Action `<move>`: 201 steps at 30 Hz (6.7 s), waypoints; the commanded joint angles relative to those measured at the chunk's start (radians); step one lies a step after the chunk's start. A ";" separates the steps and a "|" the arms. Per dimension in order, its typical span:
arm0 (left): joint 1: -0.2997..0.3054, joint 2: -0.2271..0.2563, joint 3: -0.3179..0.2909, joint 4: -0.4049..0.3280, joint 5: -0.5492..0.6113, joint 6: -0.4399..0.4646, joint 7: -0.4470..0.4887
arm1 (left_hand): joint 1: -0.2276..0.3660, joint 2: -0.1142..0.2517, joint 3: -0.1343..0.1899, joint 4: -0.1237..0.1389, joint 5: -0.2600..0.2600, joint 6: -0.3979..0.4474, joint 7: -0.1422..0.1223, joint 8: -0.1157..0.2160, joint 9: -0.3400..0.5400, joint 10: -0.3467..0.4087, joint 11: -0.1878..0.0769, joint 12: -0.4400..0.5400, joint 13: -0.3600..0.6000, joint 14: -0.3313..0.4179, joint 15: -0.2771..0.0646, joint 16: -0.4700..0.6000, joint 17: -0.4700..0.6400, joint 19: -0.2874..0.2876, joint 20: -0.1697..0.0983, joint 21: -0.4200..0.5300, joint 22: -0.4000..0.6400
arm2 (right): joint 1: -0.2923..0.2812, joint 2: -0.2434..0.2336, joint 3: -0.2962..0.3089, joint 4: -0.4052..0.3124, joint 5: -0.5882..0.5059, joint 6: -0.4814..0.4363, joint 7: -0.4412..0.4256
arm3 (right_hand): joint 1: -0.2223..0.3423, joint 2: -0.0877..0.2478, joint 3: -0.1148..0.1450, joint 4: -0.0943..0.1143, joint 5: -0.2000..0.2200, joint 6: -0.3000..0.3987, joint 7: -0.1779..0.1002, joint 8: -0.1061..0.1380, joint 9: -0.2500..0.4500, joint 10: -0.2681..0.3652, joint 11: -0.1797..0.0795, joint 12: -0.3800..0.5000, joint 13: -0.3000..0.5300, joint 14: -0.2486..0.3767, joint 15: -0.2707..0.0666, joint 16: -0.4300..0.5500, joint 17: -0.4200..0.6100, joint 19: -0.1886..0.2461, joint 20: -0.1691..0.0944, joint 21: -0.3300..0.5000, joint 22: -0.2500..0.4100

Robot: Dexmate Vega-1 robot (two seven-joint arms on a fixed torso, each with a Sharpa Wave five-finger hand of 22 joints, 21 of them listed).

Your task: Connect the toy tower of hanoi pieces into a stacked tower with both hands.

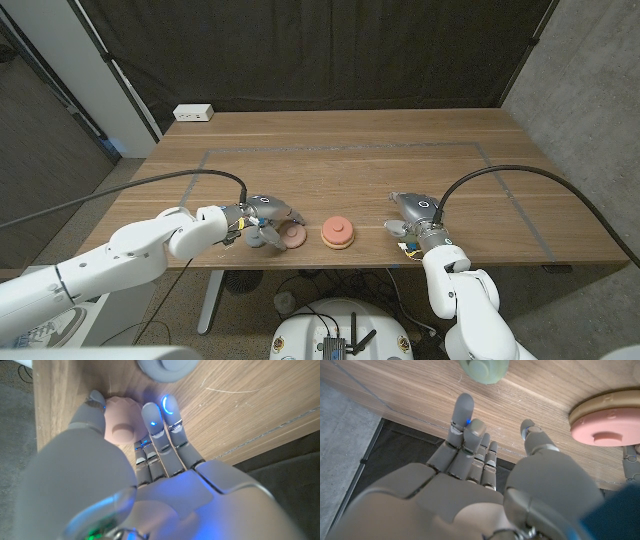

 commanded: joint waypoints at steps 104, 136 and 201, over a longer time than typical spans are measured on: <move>-0.338 -0.183 0.113 0.037 -0.095 -0.220 -0.264 | -0.008 0.008 0.006 0.007 0.016 0.049 -0.011 -0.007 0.012 0.099 -0.061 -0.015 0.046 0.060 -0.059 -0.001 0.003 0.025 -0.137 -0.005 0.045 | -0.033 0.008 0.046 -0.033 -0.016 -0.024 0.009 | -0.018 0.011 0.022 0.000 0.017 0.020 0.007 -0.005 0.003 0.015 0.000 -0.003 0.008 0.010 -0.051 0.007 0.005 0.003 -0.093 0.005 0.003; -0.372 -0.264 0.188 0.082 0.031 -0.263 -0.276 | -0.011 0.009 0.006 0.007 0.019 0.051 -0.013 -0.015 0.013 0.098 -0.059 -0.027 0.051 0.057 -0.059 -0.005 0.004 0.020 -0.137 -0.009 0.044 | -0.059 0.016 0.069 -0.046 -0.027 -0.019 0.005 | -0.022 0.012 0.026 0.000 0.021 0.023 0.008 -0.006 0.003 0.019 0.000 -0.003 0.009 0.008 -0.051 0.007 0.005 0.002 -0.093 0.005 0.003; -0.355 -0.285 0.224 0.108 0.070 -0.215 -0.281 | -0.009 0.011 0.009 0.004 0.021 0.048 -0.014 -0.031 0.015 0.089 -0.060 -0.048 0.058 0.054 -0.059 -0.009 0.009 0.015 -0.137 -0.009 0.044 | -0.087 -0.010 0.082 -0.062 0.002 -0.024 -0.025 | -0.027 0.016 0.034 -0.002 0.028 0.036 0.006 -0.006 0.002 0.038 -0.007 0.000 0.013 0.003 -0.052 0.006 0.002 0.001 -0.093 0.003 0.001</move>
